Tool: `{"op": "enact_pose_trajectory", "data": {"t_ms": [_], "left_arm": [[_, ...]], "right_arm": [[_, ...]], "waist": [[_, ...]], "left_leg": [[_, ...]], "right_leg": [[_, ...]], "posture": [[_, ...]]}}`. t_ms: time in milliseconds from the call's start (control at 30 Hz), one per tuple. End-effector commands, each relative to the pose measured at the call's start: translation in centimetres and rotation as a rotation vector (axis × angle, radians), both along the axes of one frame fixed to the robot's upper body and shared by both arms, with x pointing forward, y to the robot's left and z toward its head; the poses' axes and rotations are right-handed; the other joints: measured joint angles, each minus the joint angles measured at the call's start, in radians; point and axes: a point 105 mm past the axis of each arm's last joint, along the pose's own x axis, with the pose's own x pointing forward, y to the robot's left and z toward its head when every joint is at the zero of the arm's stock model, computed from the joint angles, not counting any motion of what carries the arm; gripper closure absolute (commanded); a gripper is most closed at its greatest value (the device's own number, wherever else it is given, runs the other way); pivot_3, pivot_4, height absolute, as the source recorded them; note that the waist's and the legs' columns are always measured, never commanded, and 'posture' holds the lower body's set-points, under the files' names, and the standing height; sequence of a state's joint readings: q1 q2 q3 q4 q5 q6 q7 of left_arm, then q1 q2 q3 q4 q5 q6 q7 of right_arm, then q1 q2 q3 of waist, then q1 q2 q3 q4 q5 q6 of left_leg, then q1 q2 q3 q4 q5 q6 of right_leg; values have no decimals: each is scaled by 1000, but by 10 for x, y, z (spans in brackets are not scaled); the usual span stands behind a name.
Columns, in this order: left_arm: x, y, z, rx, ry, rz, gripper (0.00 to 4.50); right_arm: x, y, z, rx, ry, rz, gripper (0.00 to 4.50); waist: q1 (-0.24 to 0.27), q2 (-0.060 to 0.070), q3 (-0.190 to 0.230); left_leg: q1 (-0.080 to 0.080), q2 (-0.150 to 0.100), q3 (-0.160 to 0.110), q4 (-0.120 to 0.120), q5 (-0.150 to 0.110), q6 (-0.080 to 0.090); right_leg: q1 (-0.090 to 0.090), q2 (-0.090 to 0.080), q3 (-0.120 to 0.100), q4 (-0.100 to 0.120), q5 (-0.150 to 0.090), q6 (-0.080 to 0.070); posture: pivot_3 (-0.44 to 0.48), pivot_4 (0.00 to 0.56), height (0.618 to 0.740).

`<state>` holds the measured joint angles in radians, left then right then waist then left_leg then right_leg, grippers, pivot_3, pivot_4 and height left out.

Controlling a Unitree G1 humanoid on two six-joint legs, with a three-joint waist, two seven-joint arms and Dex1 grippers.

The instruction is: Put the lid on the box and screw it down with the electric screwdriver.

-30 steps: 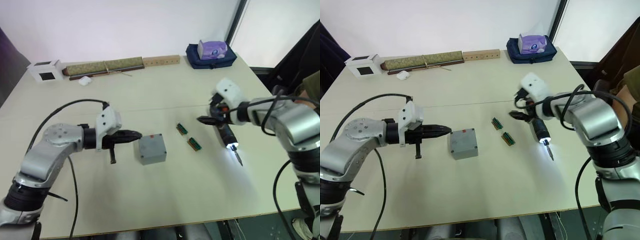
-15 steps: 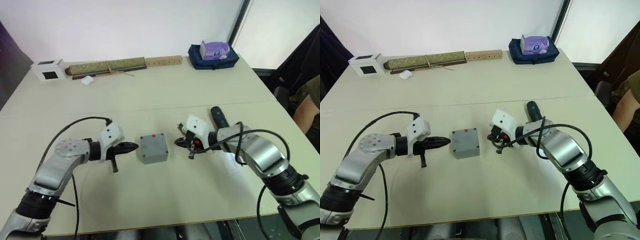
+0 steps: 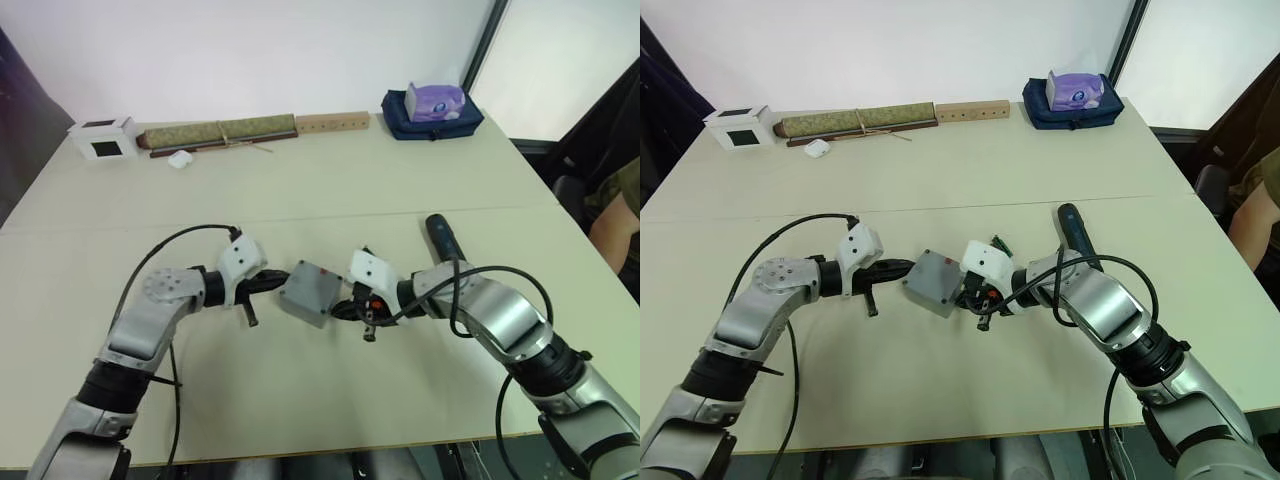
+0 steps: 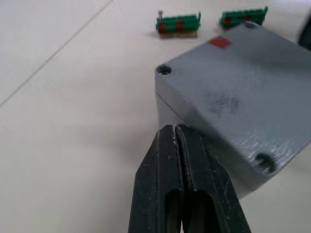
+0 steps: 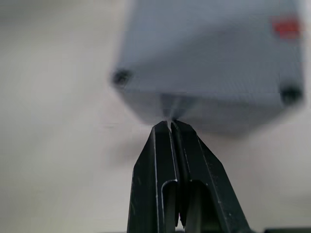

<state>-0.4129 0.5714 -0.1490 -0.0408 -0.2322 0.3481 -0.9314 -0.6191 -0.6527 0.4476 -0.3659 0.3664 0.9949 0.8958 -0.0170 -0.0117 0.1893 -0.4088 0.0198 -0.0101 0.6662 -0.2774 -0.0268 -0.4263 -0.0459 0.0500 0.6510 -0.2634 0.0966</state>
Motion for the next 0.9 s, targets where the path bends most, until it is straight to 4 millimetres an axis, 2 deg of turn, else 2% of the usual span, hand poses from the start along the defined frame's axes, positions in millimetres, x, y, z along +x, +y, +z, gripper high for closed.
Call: {"op": "enact_pose_trajectory", "data": {"t_ms": [33, 233, 333, 433, 700, 900], "left_arm": [[4, -3, 5, 16, -39, -18, 4500], [2, 11, 1, 75, -32, -21, 4500], [-21, 28, -7, 166, 37, -98, 4500], [-44, 25, -7, 157, 102, -187, 4500], [-41, 4, -2, 117, 76, -194, 4500], [-33, 2, 1, 113, 41, -172, 4500]], "right_arm": [[-1, 1, 15, 7, -65, 25, 4468], [15, -16, 23, -30, -140, -46, 4468], [44, -37, 39, -40, -246, -176, 4468], [62, -41, 42, -28, -281, -240, 4468], [59, -17, 24, -5, -245, -175, 4468], [46, -4, 12, 4, -173, -117, 4468]], "waist": [[0, 0, 0], [2, 0, 0], [-6, 0, 0], [-14, 0, 0], [1, 0, 0], [0, 0, 0]], "left_leg": [[0, 0, 0, 0, 0, 0], [0, 0, 0, 0, 0, 0], [0, 0, 0, 0, 0, 0], [1, 0, 1, -1, 0, 0], [0, 0, 1, 1, 0, 0], [0, 0, 0, 0, 0, 0]], "right_leg": [[0, 0, 0, 0, 0, 0], [0, 0, 0, 1, 0, 0], [0, 0, 0, 1, 0, 0], [0, 0, 0, 1, 0, 0], [0, 0, 0, 2, 0, 0], [0, 0, 0, 2, 0, 0]], "posture": [[0, 150, 740], [0, 150, 740], [0, 150, 740], [0, 150, 740], [0, 150, 740], [0, 150, 740]]}}
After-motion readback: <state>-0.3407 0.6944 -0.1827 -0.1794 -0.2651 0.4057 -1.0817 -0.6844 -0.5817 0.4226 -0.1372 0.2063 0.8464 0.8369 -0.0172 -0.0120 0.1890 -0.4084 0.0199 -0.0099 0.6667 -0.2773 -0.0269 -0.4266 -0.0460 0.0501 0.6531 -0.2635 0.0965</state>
